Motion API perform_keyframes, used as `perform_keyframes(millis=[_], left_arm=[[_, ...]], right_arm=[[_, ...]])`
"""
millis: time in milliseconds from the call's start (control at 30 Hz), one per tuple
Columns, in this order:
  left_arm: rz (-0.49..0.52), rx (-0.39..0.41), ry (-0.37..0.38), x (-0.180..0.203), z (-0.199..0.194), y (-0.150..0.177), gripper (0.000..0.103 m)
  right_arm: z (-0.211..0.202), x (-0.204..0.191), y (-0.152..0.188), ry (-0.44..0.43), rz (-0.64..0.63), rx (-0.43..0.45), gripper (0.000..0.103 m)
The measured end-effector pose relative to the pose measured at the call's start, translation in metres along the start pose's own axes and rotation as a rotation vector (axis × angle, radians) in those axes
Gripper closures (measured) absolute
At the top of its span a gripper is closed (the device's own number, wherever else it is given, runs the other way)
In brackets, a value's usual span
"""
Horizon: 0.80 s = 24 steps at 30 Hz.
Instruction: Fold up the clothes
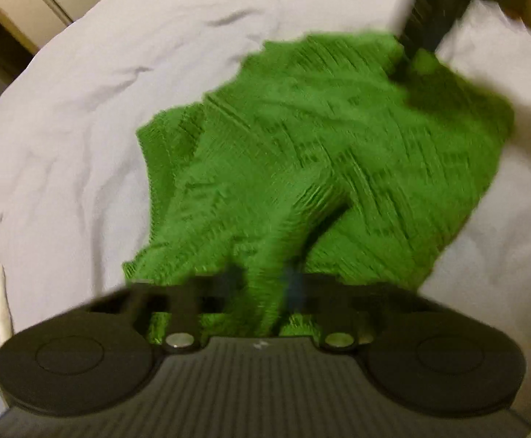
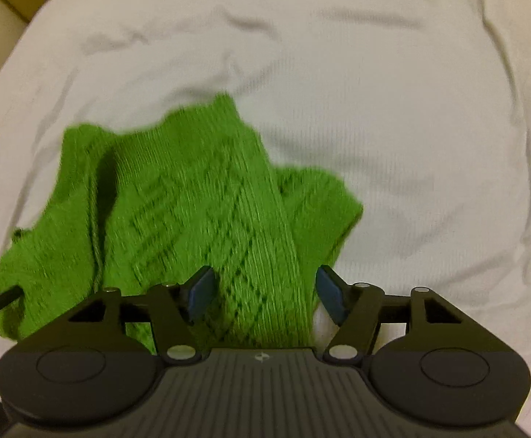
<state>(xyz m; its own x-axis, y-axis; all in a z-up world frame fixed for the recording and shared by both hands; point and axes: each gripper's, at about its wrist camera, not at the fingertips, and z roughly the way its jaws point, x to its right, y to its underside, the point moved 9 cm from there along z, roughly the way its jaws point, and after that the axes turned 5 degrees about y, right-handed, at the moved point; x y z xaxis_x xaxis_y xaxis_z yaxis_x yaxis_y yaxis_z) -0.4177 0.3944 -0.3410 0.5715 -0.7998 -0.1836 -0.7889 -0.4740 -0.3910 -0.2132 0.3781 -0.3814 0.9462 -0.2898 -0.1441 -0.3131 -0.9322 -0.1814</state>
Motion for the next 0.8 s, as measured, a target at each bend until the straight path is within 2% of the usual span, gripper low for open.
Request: perform_keyframes(millis=[33, 133, 200, 267, 333, 400, 533, 600, 700, 800], left_arm=[[-0.062, 0.021, -0.013, -0.015, -0.004, -0.005, 0.091], [-0.249, 0.084, -0.053, -0.061, -0.015, -0.018, 0.091], [-0.36, 0.103, -0.065, -0.088, -0.017, -0.024, 0.087], [-0.42, 0.058, -0.031, -0.104, 0.001, -0.023, 0.083], [-0.449, 0.029, 0.002, -0.113, 0.019, -0.024, 0.078], [-0.47, 0.01, 0.036, -0.119, 0.035, -0.027, 0.067], [-0.543, -0.027, 0.065, -0.134, 0.06, -0.026, 0.068], [-0.587, -0.042, 0.08, -0.141, 0.067, -0.024, 0.075], [-0.642, -0.022, 0.109, -0.15, 0.064, -0.023, 0.076], [-0.631, -0.005, 0.103, -0.148, 0.054, -0.021, 0.075]], right_arm=[[0.002, -0.001, 0.005, -0.015, -0.002, -0.015, 0.075], [-0.004, -0.002, 0.012, -0.019, -0.01, -0.005, 0.085], [-0.01, -0.003, 0.014, -0.026, -0.008, -0.004, 0.086], [-0.013, -0.004, 0.014, -0.027, -0.01, -0.009, 0.084], [-0.013, -0.002, 0.008, -0.022, -0.002, 0.003, 0.064], [-0.013, -0.002, -0.001, -0.025, 0.003, 0.025, 0.056], [-0.01, -0.005, -0.027, -0.034, 0.003, 0.086, 0.051], [-0.002, -0.005, -0.039, -0.044, 0.008, 0.104, 0.051], [0.012, -0.007, -0.053, -0.07, 0.027, 0.121, 0.05], [0.025, -0.01, -0.064, -0.098, 0.046, 0.121, 0.049]])
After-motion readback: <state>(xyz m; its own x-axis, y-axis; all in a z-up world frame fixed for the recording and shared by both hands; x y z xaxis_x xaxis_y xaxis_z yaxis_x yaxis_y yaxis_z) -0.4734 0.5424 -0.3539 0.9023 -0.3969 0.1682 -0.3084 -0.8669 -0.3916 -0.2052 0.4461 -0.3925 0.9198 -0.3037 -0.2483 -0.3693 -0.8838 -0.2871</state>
